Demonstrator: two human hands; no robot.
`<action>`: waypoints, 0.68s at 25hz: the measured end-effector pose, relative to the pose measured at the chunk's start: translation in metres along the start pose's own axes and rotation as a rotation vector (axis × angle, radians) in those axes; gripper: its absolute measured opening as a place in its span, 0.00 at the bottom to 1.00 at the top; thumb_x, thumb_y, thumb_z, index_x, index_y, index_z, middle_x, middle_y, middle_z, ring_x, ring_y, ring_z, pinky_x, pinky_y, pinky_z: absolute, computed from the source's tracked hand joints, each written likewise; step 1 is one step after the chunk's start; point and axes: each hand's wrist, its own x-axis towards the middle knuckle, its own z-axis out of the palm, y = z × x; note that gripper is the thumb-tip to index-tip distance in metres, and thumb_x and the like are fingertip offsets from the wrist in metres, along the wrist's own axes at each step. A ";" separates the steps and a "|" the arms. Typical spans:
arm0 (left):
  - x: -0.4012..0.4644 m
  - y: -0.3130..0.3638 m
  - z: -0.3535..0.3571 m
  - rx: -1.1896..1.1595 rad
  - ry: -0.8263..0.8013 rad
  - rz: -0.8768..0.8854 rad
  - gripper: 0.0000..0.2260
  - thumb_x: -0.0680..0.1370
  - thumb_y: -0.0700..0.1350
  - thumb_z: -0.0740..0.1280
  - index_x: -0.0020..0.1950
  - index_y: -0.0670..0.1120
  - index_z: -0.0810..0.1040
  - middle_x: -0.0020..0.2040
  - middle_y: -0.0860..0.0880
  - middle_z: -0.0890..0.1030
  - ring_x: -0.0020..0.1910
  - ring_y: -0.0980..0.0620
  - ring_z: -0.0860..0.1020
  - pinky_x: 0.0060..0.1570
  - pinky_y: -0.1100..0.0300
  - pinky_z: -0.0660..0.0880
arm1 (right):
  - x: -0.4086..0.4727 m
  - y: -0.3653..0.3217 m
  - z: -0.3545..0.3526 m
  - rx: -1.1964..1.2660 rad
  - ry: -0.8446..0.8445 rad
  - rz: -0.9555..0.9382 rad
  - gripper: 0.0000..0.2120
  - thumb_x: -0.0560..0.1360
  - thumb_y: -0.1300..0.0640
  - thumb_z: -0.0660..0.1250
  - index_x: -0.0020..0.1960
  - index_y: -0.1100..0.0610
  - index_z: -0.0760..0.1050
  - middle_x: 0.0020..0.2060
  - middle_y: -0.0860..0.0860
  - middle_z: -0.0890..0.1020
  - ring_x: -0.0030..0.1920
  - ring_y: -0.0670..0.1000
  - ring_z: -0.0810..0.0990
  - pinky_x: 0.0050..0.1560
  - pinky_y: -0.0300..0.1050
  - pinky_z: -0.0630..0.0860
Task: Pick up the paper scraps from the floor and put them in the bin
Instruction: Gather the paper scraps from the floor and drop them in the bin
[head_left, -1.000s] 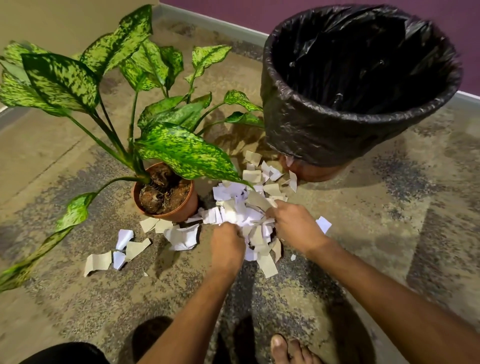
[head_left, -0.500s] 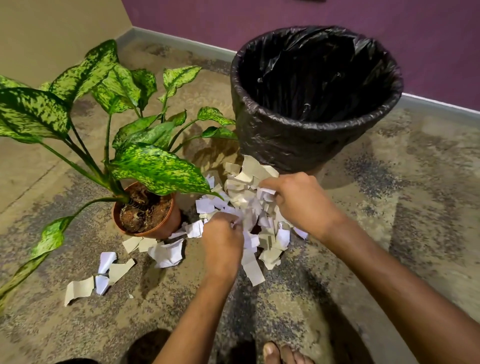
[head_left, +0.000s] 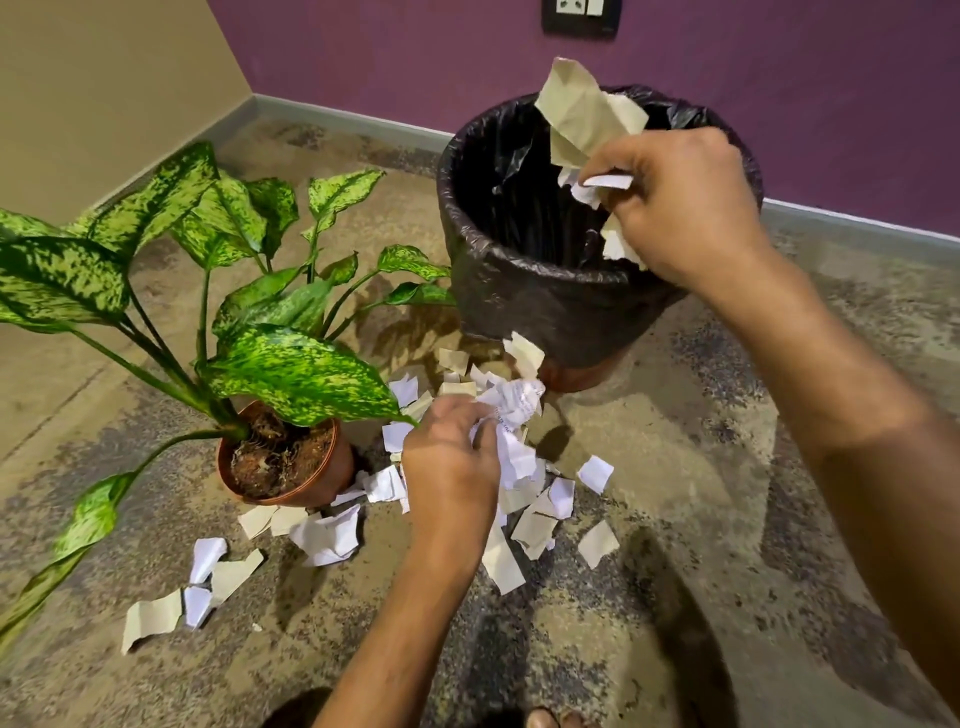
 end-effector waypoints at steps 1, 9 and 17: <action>0.002 0.006 -0.002 -0.041 -0.006 -0.008 0.03 0.75 0.36 0.70 0.45 0.41 0.84 0.46 0.51 0.80 0.44 0.50 0.79 0.45 0.66 0.71 | 0.008 0.005 0.004 -0.028 -0.029 0.002 0.16 0.75 0.65 0.65 0.56 0.48 0.82 0.51 0.53 0.84 0.52 0.56 0.81 0.55 0.47 0.75; 0.032 0.048 -0.023 -0.084 0.211 0.177 0.05 0.73 0.36 0.71 0.45 0.43 0.85 0.44 0.53 0.80 0.42 0.60 0.74 0.40 0.73 0.71 | 0.021 0.023 0.022 -0.019 -0.102 -0.030 0.14 0.76 0.63 0.66 0.58 0.51 0.81 0.68 0.47 0.74 0.66 0.52 0.74 0.66 0.50 0.69; 0.066 0.093 -0.025 -0.063 0.221 0.232 0.05 0.74 0.36 0.70 0.46 0.42 0.84 0.45 0.51 0.82 0.40 0.58 0.77 0.39 0.71 0.74 | 0.010 0.039 0.026 0.211 -0.111 0.007 0.19 0.79 0.60 0.62 0.70 0.49 0.70 0.75 0.48 0.64 0.72 0.51 0.66 0.70 0.54 0.68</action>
